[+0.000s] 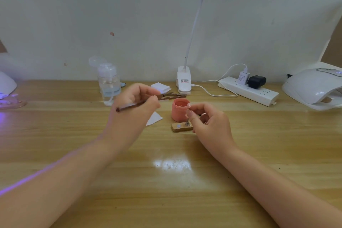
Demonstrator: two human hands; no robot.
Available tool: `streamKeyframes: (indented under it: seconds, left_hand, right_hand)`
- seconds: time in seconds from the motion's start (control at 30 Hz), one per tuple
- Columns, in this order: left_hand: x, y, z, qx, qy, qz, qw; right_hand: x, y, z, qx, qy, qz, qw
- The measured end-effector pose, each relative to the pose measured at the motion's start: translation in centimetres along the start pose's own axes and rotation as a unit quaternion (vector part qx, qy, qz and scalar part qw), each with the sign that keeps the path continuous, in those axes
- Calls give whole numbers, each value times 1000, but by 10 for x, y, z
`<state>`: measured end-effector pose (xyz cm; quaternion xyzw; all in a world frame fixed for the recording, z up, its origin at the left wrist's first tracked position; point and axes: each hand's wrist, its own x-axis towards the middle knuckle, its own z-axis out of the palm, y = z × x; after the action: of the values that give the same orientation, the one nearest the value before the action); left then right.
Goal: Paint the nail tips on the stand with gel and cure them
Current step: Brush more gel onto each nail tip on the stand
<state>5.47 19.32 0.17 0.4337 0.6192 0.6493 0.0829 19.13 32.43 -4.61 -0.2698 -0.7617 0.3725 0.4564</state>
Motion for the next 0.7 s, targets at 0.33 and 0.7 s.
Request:
streamKeyframes:
  seconds: [0.33,0.7]
  left_hand:
    - [72,21,32,237,-90,-40,967]
    - [80,10,59,311,-167,-74,933]
  right_hand:
    - [-1,-2,0,-6,2,-4,1000]
    - [-1,2,2,5,3,-11,1000]
